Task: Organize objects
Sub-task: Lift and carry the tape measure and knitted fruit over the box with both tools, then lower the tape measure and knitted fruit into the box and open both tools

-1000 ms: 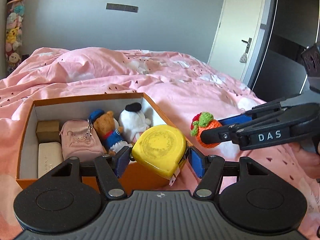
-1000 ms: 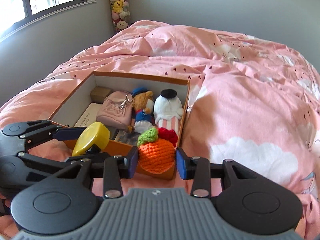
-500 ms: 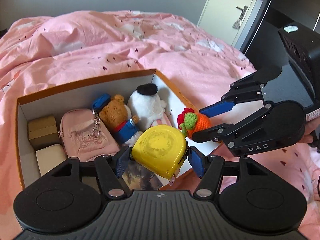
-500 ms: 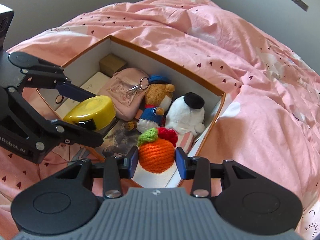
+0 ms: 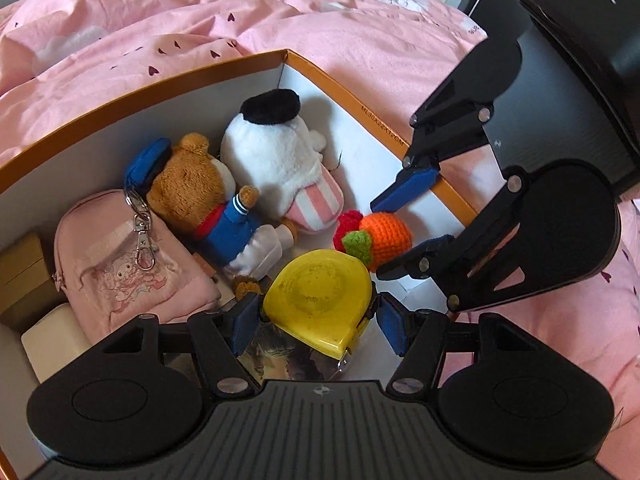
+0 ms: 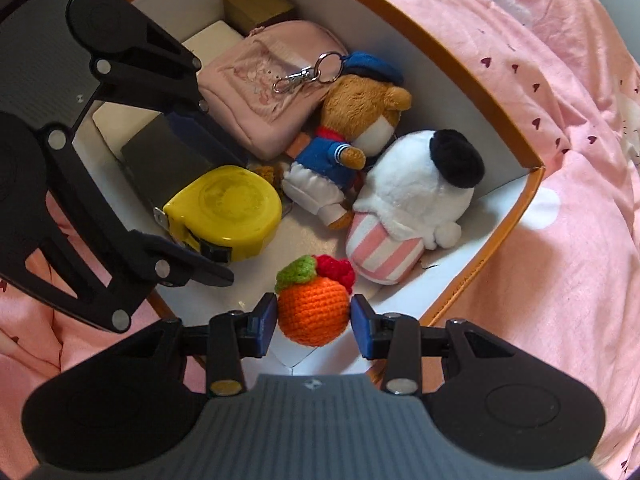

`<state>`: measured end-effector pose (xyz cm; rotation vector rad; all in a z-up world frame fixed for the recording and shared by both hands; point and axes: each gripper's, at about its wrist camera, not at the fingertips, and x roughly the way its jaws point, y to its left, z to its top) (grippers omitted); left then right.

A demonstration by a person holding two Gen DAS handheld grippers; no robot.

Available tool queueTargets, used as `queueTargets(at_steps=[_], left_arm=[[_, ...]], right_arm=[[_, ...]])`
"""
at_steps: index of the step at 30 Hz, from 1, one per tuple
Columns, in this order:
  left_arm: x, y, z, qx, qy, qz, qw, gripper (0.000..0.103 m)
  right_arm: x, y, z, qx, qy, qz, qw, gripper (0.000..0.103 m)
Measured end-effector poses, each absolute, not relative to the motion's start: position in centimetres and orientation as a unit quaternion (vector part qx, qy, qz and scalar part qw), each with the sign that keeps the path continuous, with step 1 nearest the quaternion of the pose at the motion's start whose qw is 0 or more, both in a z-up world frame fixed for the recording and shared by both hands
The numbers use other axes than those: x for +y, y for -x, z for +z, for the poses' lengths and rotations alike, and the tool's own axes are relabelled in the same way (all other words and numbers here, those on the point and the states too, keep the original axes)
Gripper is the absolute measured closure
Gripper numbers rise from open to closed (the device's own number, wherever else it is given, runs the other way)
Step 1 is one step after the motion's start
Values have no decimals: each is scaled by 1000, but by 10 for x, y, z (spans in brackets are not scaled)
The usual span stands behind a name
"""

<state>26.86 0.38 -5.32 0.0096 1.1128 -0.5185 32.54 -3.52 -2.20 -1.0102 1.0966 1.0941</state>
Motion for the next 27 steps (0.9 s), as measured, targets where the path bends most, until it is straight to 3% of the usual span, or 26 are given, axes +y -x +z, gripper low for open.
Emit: queueTargets(at_steps=[16, 27], left_arm=[[-4, -297, -80, 610, 22, -284, 739, 30], [0, -277, -75, 609, 21, -277, 743, 24]], right_arm=[[-43, -336, -11, 462, 441, 482, 600, 59], [-47, -336, -6, 457, 428, 477, 617, 58]])
